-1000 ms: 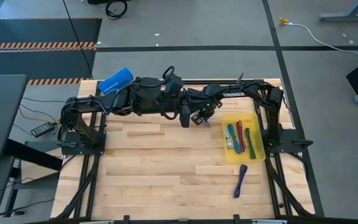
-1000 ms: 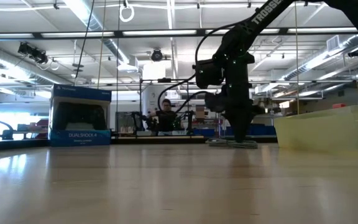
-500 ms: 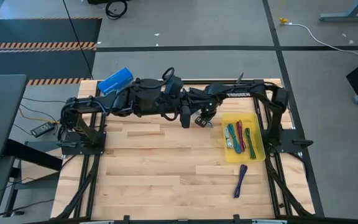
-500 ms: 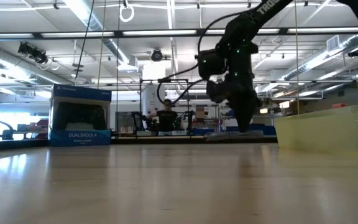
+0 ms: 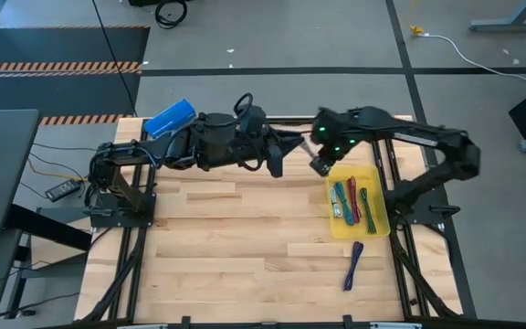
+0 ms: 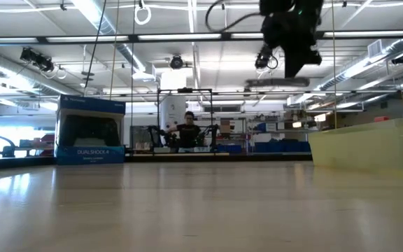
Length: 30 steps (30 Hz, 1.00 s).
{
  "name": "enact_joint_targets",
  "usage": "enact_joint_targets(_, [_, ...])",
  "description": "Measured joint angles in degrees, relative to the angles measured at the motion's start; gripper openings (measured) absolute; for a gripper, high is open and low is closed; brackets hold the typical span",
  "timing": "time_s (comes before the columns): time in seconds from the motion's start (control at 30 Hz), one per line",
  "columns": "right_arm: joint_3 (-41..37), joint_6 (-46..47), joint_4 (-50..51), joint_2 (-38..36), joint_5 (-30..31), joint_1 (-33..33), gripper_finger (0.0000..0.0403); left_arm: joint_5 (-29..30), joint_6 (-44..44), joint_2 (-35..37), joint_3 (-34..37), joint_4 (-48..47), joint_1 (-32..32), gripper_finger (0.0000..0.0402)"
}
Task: Pick and place USB-C Cables
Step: Put the gray USB cable into the yellow container
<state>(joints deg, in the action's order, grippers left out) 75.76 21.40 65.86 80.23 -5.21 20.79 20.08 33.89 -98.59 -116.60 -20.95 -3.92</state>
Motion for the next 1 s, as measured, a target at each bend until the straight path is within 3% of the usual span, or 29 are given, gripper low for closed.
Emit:
enact_joint_targets(0.17, [0.0, 4.1, 4.7, -5.7, 1.2, 0.0, 0.0000, 5.3, 0.0, 0.0, 0.0, 3.5, 0.0, 0.0094])
enact_joint_targets(0.3, [0.0, 3.7, 7.6, -6.2, 2.8, 0.1, 0.0000, 8.5, -0.3, 0.0, 0.0, 6.0, -0.2, 0.0094])
enact_joint_targets(0.6, [0.0, 5.1, 13.6, -5.6, 0.0, -2.4, 0.0000, 4.4, -6.0, -0.1, -0.1, 14.1, -1.0, 0.0094])
enact_joint_targets(1.0, [-4.0, 11.4, 18.2, -9.3, -0.8, -7.3, 0.0000, 6.5, -0.8, -0.1, -0.1, 13.6, -2.9, 0.0094])
